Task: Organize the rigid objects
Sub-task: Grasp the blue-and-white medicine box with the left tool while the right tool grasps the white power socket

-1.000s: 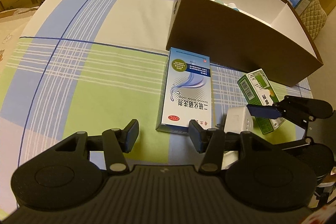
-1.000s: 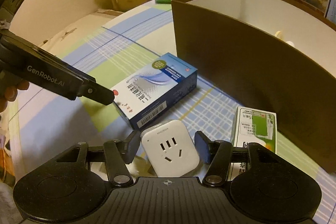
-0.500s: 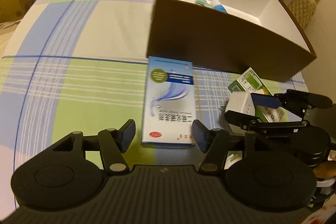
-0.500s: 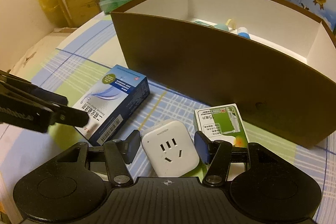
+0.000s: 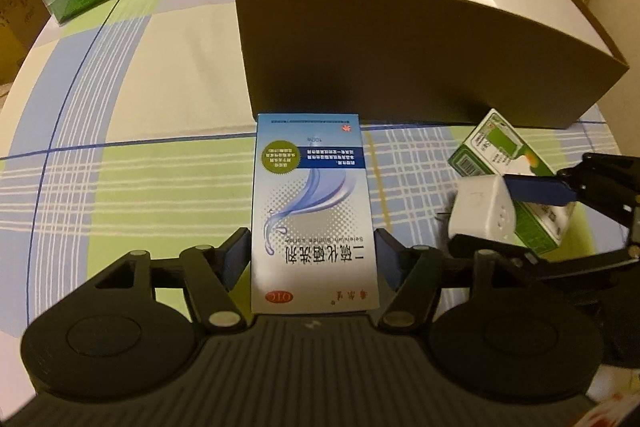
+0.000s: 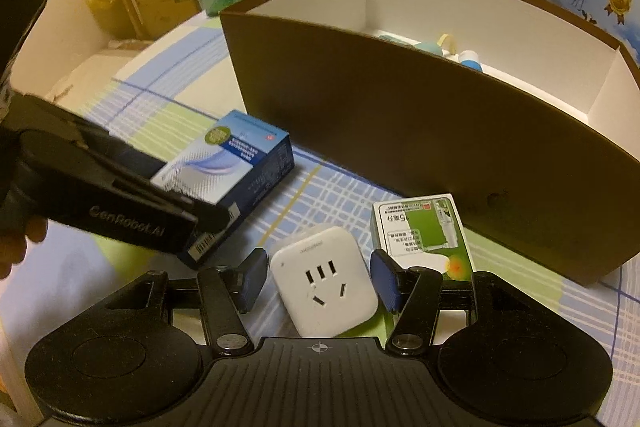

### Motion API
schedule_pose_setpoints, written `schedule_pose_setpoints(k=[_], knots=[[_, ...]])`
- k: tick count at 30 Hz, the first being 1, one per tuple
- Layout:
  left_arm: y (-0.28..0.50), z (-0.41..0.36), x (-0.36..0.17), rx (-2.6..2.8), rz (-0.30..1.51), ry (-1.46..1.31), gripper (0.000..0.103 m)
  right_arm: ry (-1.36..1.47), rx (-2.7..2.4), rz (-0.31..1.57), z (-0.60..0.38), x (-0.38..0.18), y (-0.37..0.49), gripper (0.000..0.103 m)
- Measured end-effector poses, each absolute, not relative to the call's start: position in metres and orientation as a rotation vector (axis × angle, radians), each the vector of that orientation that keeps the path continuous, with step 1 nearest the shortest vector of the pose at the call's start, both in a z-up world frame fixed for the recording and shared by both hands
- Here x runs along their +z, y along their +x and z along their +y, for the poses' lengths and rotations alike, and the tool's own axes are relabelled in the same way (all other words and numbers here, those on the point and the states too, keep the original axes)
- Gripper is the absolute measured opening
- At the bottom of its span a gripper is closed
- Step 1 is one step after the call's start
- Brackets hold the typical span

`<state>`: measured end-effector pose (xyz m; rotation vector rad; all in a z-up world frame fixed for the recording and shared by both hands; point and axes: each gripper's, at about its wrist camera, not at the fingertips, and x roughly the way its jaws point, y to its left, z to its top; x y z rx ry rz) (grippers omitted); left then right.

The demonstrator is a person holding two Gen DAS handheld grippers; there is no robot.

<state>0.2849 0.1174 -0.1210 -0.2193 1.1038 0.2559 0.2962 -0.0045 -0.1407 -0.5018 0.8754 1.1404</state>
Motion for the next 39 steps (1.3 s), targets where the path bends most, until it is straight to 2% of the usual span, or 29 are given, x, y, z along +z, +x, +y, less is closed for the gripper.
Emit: schedule_pose_setpoints(k=[18, 24, 28, 39], knots=[[0.228, 0.122, -0.117, 0.315, 1.100, -0.292, 0.062, -0.570, 1.163, 0.859, -0.009, -0.140, 0.289, 0.054], [0.234, 0.126, -0.118, 0.324, 1.094, -0.302, 0.062, -0.575, 1.169, 0.846, -0.007, -0.141, 0.289, 0.054], [0.241, 0.125, -0.119, 0.325, 1.091, -0.297, 0.062, -0.594, 1.157, 0.848, -0.005, -0.144, 0.286, 0.049], [0.248, 0.126, -0.120, 0.330, 1.086, -0.294, 0.062, -0.590, 1.153, 0.858, -0.004, -0.143, 0.283, 0.048]])
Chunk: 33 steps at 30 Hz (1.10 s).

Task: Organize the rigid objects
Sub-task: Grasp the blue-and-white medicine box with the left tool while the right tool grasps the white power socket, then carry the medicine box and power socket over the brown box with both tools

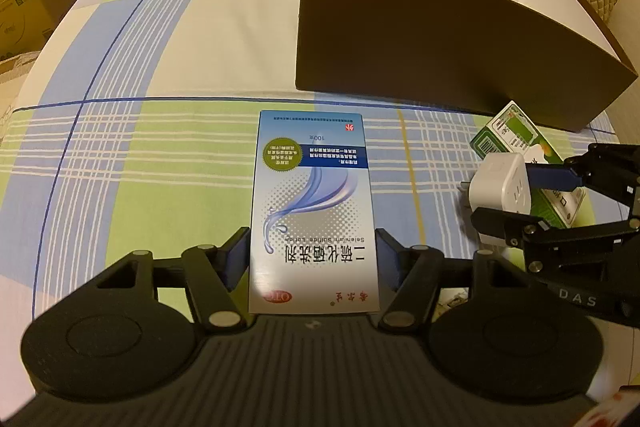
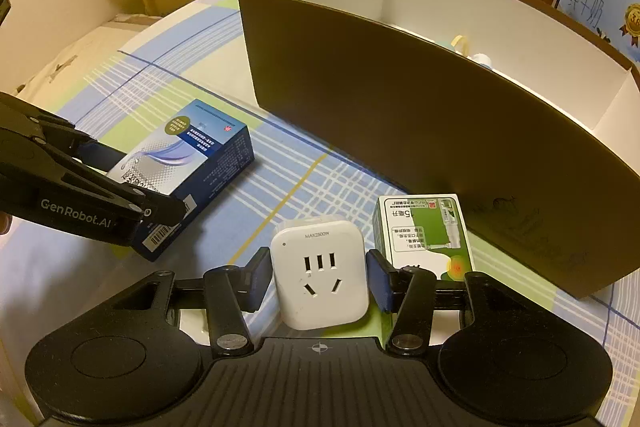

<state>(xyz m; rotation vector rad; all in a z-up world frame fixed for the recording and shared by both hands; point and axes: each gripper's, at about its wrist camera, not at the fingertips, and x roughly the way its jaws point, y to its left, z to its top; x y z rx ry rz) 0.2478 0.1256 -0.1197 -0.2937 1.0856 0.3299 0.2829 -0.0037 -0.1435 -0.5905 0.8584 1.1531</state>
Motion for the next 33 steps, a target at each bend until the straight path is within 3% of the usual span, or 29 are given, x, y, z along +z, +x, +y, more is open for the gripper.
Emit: schedule_pose_setpoints(k=[14, 33], knots=[[0.231, 0.126, -0.099, 0.340, 1.038, -0.308, 0.061, -0.497, 1.181, 0.880, -0.022, -0.122, 0.286, 0.047], [0.241, 0.112, 0.007, 0.274, 0.822, -0.203, 0.061, -0.234, 1.050, 0.804, -0.080, -0.033, 0.333, 0.047]])
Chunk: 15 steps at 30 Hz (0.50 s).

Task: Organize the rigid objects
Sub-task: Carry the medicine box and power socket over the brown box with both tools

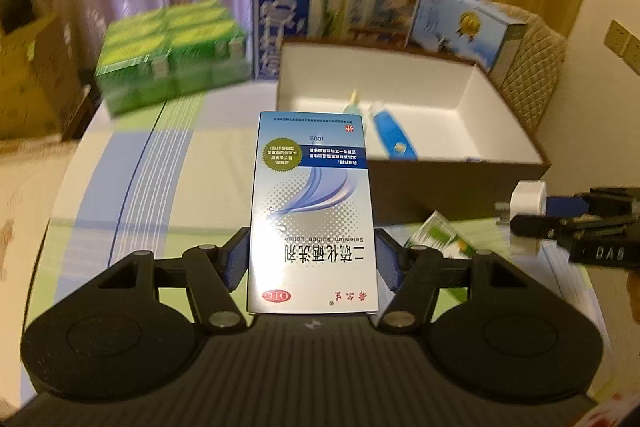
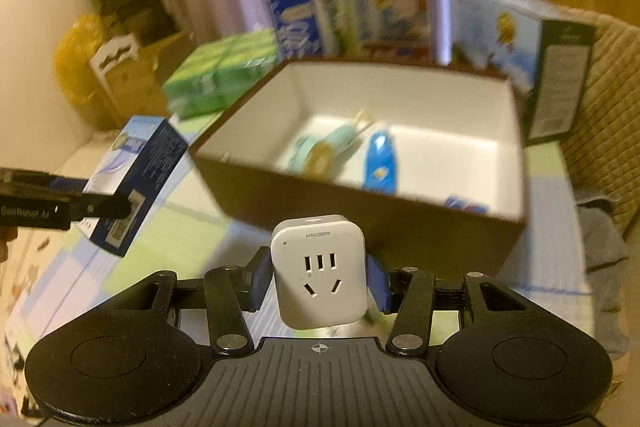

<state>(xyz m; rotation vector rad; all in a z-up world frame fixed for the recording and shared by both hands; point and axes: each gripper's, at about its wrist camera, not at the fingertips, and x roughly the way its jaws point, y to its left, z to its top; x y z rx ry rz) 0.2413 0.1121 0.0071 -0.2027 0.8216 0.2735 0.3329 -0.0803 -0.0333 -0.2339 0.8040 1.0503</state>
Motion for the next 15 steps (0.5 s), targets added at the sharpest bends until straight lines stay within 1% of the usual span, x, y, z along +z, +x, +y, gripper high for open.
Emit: schedule_pose_setpoints(k=[7, 15], knots=[[0.286, 0.115, 0.025, 0.234, 0.783, -0.123, 0.061, -0.189, 0.984, 0.725, -0.084, -0.005, 0.372, 0.047], [0.353, 0.130, 0.017, 0.218, 0.813, -0.059, 0.061, -0.190, 0.912, 0.697, -0.066, 0.004, 0.416, 0.047]])
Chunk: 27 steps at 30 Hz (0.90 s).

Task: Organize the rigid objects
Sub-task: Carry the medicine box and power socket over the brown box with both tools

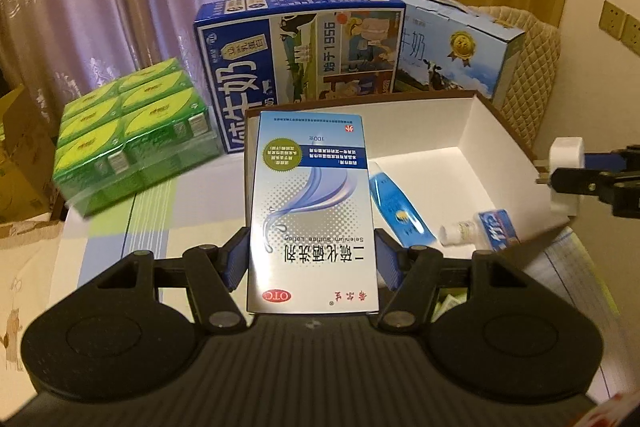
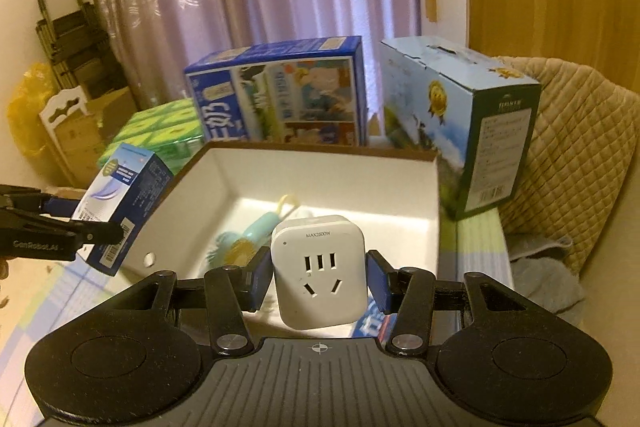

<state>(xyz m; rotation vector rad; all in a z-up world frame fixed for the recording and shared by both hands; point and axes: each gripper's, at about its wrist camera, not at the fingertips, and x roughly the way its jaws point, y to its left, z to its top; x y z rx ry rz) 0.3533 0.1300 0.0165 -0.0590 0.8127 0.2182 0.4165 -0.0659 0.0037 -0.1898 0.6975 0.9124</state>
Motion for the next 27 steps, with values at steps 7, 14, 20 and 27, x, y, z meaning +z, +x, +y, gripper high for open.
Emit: schedule_pose_setpoints(k=[7, 14, 20, 27], knots=[[0.411, 0.142, -0.001, 0.203, 0.857, -0.007, 0.061, -0.202, 0.873, 0.692, -0.047, 0.000, 0.446, 0.047], [0.454, 0.153, -0.022, 0.203, 0.913, 0.028, 0.061, -0.217, 0.844, 0.705, -0.033, -0.009, 0.473, 0.047], [0.474, 0.160, -0.037, 0.199, 0.948, 0.024, 0.061, -0.235, 0.824, 0.729, -0.024, -0.022, 0.491, 0.047], [0.493, 0.162, -0.052, 0.200, 0.979, 0.021, 0.061, -0.255, 0.799, 0.766, -0.014, -0.040, 0.506, 0.047]])
